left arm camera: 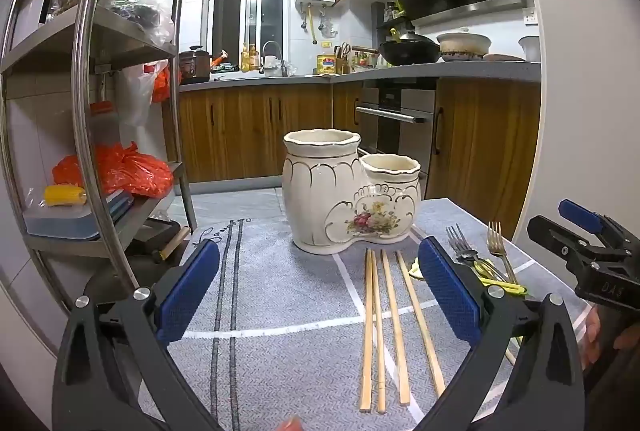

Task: Organize utensils

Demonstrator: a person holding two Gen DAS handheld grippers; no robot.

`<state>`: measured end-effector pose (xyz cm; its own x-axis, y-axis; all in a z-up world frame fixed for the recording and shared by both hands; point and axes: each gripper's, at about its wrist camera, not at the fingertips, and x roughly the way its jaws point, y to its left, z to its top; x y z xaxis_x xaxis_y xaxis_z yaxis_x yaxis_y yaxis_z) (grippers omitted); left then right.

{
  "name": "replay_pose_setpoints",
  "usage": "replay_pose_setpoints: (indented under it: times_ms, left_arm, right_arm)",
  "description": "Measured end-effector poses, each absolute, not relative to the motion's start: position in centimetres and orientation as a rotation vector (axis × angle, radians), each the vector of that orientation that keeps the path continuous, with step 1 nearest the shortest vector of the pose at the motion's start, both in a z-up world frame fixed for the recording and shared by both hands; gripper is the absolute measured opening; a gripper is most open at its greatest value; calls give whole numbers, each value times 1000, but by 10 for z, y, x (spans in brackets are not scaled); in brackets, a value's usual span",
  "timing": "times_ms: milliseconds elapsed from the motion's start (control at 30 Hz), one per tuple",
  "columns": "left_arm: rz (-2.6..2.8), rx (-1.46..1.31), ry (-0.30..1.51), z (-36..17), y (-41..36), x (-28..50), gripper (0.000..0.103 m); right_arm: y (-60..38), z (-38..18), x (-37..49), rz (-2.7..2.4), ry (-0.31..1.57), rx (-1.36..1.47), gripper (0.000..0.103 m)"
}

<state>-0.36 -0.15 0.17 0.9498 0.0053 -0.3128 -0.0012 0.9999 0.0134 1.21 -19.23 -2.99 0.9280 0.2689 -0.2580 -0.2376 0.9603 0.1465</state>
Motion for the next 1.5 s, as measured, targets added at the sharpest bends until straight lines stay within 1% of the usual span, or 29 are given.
replay_pose_setpoints:
  times_ms: [1500]
  left_arm:
    - [2,8,336,-5,-7,1,98]
  right_arm:
    - [-194,-26,17,271,308,126,98]
